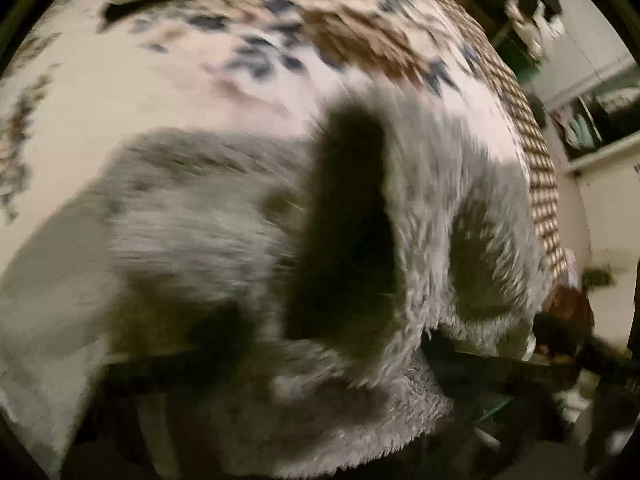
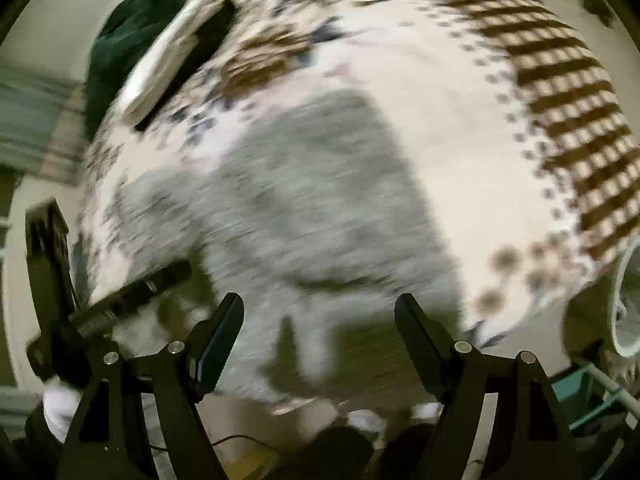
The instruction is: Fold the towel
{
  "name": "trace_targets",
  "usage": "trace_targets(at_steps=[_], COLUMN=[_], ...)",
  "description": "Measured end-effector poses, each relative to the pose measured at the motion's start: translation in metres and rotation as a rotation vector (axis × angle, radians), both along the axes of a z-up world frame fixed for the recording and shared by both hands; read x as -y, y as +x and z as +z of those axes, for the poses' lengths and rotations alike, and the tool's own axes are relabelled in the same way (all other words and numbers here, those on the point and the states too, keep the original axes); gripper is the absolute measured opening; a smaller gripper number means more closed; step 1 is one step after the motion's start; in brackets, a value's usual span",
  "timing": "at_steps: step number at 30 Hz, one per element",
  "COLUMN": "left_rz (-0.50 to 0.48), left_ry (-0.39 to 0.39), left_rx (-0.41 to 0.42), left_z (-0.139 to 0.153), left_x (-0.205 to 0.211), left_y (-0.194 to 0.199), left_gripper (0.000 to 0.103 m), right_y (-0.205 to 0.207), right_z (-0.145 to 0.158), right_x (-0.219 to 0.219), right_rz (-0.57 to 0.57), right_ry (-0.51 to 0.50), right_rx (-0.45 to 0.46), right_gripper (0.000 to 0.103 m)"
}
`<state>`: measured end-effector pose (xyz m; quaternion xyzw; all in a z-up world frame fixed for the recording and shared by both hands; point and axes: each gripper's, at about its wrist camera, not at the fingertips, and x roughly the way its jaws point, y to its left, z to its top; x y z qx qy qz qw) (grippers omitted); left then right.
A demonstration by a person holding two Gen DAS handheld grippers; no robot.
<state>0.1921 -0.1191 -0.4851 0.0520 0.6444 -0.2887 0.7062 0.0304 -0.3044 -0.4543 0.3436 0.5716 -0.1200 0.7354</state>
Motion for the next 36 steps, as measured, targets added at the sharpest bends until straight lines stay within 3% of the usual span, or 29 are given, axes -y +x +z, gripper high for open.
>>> trace_targets(at_steps=[1,4,8,11,14,18,20,22,25,30,36], left_rz=[0.001,0.079,0.199,0.254,0.275,0.334,0.373,0.407,0.442,0.336,0.121], left_ry=[-0.006,-0.103,-0.158,-0.14,-0.099,-0.126,-0.143,-0.188,-0.229,-0.211,-0.076], left_rx=[-0.014,-0.021,-0.053,-0.075,-0.132,-0.222,-0.201,-0.169,-0.148,-0.103,-0.052], left_z=[-0.003,0.014,0.046,0.051,0.034,0.027,0.04,0.05,0.049,0.04,0.021], left_x=[-0.001,-0.027,-0.079,-0.109,-0.117,-0.135,-0.142,-0.144,-0.138,-0.088,-0.035], left_y=[-0.001,-0.006,-0.011,-0.015,-0.017,-0.023,-0.027,-0.023,-0.003,0.048,0.071], left_gripper=[0.007,0.004,0.004,0.004,0.008,0.009,0.022,0.049,0.056,0.056,0.055], right_y=[-0.001,-0.012,-0.014,-0.005,0.015,0.036,0.049,0.056,0.059,0.03,-0.045], right_z=[-0.001,0.001,0.007,0.009,0.009,0.022,0.029,0.031,0.025,0.022,0.003], right_x=[0.006,0.025,0.031,0.028,0.017,0.001,-0.01,-0.018,-0.023,-0.019,-0.037], right_rz=[-0.009,-0.037,-0.053,-0.043,-0.017,0.058,0.108,0.13,0.118,-0.043,-0.396], right_ry=[-0.002,-0.007,0.0,0.006,-0.005,-0.03,-0.059,-0.055,-0.034,0.024,0.31], right_rx=[-0.001,-0.006,-0.004,-0.009,-0.033,-0.038,-0.043,-0.041,-0.054,-0.087,-0.093], right_gripper=[0.08,0.08,0.08,0.08,0.08,0.08,0.08,0.08,0.08,0.08,0.08])
